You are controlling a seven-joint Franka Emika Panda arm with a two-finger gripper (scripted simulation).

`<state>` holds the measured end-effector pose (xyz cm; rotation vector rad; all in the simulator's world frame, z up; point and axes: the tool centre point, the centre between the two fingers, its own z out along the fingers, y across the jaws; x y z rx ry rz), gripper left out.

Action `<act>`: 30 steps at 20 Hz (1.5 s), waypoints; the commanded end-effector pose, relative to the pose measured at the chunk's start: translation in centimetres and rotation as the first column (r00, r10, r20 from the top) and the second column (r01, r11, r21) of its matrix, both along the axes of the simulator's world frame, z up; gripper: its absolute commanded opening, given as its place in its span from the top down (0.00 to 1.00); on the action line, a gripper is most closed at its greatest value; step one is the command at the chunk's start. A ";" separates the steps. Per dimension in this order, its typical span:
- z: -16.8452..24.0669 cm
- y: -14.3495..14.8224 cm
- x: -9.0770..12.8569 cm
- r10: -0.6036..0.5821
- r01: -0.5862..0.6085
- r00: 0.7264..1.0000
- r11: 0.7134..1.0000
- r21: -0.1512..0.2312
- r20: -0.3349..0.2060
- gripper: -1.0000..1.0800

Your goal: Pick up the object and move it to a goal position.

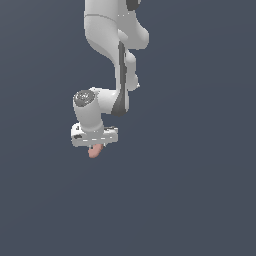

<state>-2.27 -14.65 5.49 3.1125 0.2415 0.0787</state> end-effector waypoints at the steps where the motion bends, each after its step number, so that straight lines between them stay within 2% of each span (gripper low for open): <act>1: -0.1 0.6 0.7 0.005 -0.005 1.000 1.000 0.003 -0.004 1.00; 7: 0.2 1.6 3.1 0.005 -0.005 1.000 1.000 0.004 -0.012 1.00; 22: 0.9 4.6 11.0 0.005 -0.005 0.999 1.000 0.011 -0.036 1.00; 30: 1.2 5.7 14.2 0.005 -0.004 0.999 1.000 0.013 -0.046 1.00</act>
